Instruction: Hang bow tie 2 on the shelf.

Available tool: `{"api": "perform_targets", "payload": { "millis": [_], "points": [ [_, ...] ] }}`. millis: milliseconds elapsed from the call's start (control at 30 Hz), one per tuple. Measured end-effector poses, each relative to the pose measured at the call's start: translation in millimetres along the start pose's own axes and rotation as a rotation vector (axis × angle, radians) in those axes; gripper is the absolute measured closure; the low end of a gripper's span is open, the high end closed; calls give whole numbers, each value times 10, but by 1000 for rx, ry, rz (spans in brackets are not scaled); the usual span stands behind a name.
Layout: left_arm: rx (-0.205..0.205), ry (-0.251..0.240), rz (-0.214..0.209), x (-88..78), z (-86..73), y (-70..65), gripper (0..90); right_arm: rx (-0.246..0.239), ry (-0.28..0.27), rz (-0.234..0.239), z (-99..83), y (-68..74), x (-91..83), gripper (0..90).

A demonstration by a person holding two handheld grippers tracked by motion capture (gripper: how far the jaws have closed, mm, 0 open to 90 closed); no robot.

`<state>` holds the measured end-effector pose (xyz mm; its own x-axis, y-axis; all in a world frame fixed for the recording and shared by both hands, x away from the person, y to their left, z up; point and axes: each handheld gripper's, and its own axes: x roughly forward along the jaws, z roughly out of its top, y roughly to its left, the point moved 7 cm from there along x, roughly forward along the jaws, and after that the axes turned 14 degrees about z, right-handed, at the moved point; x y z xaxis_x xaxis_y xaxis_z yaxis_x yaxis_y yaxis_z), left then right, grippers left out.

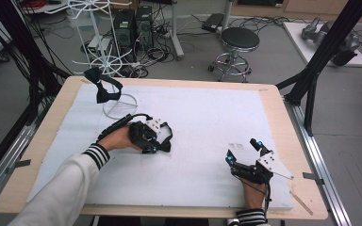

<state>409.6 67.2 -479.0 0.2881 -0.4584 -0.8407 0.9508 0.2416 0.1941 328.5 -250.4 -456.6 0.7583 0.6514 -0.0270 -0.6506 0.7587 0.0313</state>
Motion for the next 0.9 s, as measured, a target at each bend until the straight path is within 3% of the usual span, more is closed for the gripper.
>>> {"api": "perform_targets", "payload": {
  "millis": [233,400,800,900],
  "points": [
    [-48,11,14,-4,2,-1,767,-1,0,0,0,0,0,29],
    [-39,13,19,-19,4,-10,769,0,0,0,0,1,0,29],
    [-72,-55,42,-184,52,19,768,5,2,0,-3,5,-1,29],
    [-79,-73,71,-231,64,45,768,4,3,0,-3,6,-1,29]
  ]
}}
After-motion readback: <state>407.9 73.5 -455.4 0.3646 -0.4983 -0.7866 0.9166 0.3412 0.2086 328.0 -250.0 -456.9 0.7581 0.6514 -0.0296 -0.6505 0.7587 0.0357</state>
